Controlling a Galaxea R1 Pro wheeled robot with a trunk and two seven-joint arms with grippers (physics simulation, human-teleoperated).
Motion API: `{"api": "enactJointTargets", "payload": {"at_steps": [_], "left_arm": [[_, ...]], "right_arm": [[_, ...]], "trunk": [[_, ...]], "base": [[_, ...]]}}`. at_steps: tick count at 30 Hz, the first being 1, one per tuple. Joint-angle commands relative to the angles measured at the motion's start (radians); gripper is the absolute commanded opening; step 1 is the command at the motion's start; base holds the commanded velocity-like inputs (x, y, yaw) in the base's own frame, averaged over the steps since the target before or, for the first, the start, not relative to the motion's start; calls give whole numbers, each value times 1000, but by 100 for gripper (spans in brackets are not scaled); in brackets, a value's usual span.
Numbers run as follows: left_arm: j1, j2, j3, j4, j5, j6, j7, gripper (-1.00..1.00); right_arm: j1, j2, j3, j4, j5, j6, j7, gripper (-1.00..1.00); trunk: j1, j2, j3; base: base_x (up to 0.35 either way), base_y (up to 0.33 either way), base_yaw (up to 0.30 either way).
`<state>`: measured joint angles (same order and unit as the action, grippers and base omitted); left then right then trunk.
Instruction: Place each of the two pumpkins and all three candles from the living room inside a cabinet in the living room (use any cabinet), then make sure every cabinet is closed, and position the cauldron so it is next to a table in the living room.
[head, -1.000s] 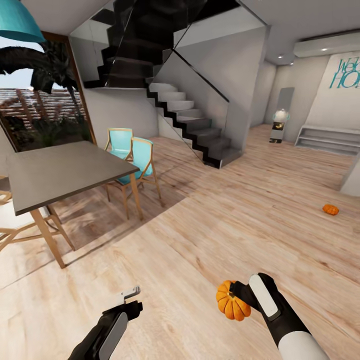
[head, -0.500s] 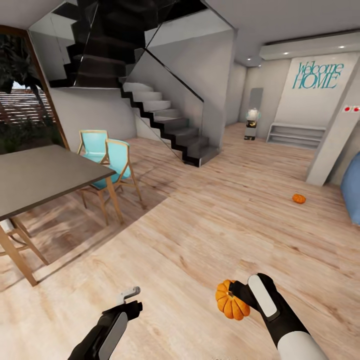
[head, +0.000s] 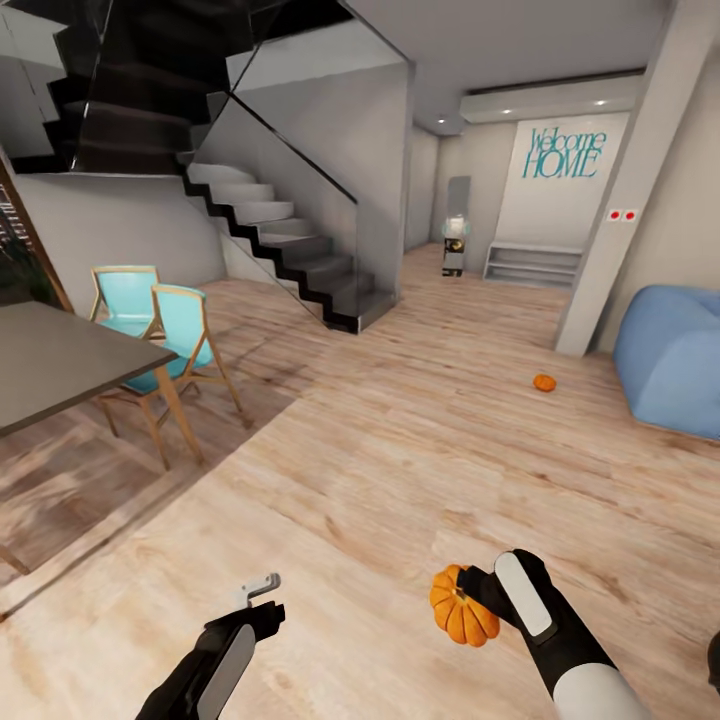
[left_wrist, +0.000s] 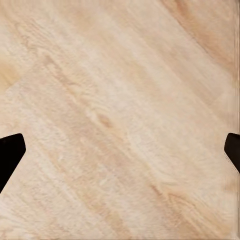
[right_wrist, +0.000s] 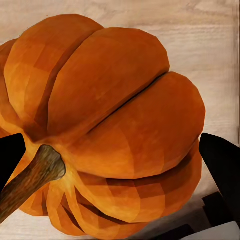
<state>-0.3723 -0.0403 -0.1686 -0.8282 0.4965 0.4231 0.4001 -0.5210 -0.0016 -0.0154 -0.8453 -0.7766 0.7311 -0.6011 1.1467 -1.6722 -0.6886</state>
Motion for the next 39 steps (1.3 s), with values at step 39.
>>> {"api": "enactJointTargets", "payload": {"at_steps": [39], "left_arm": [[0,1,-4,-2,10,1,9,100]], "right_arm": [[-4,1,0,20,-9,-1,-8,-100]], "trunk": [[0,0,-1]], "base": [[333,20,-174]]}}
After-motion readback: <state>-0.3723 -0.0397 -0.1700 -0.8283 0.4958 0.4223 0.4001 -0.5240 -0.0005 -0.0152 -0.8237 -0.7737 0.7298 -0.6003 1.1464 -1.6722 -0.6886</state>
